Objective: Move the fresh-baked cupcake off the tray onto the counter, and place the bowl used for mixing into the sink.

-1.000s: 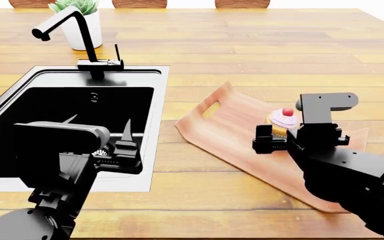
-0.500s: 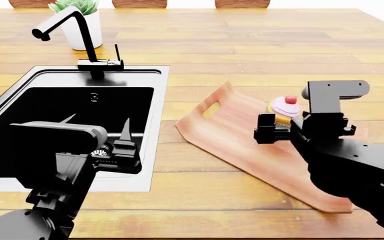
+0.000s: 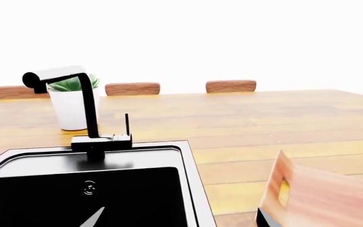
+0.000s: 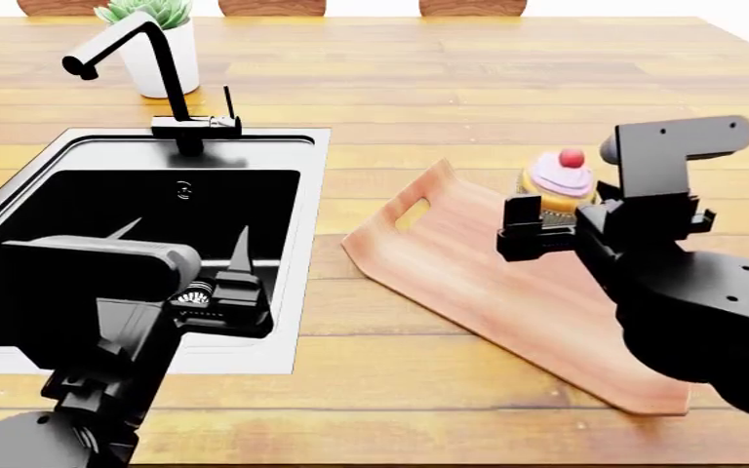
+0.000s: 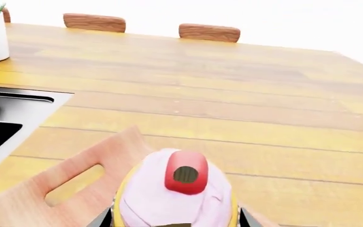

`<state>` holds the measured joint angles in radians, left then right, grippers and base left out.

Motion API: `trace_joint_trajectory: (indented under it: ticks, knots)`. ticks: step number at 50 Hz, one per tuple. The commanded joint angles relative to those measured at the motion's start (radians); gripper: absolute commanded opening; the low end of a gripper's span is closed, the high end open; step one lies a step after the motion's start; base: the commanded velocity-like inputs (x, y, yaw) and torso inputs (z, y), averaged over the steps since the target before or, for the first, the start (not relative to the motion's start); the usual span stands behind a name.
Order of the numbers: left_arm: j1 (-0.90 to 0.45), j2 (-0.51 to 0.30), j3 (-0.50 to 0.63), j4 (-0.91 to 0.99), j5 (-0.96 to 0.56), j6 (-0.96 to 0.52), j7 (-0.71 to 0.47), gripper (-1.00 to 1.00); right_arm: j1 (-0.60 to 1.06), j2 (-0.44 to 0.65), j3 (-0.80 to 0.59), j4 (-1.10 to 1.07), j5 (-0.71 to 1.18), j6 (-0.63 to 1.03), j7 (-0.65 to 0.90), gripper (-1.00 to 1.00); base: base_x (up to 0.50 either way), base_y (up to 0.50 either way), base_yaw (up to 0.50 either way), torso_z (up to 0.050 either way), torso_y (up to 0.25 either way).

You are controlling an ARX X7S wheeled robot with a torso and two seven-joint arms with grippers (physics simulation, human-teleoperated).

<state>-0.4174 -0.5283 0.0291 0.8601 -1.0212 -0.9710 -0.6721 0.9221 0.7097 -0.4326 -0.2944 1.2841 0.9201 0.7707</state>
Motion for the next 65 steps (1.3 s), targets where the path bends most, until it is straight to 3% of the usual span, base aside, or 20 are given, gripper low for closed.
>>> trace_joint_trajectory:
  ticks: [1,9,37,65]
  knots:
    - [-0.010,-0.005,0.002,0.006,-0.014,-0.004,-0.011,1.00,-0.002,0.025,0.001,-0.053,-0.019,0.006,-0.027,-1.00,0.00,0.00,0.00,0.000,0.000]
    - [-0.011,-0.014,0.000,0.013,-0.020,-0.006,-0.020,1.00,-0.002,0.032,-0.023,-0.067,-0.068,-0.006,-0.057,-1.00,0.00,0.07,0.00,0.000,0.000]
    - [-0.009,-0.031,-0.001,-0.014,0.000,0.025,-0.006,1.00,0.022,0.021,-0.052,-0.072,-0.098,-0.001,-0.064,-1.00,-0.08,0.48,0.00,0.000,0.000]
    - [-0.019,-0.025,0.051,-0.057,0.057,0.049,0.015,1.00,-0.007,0.024,-0.109,-0.048,-0.235,-0.095,-0.172,-1.00,-0.02,0.37,0.00,0.000,0.000]
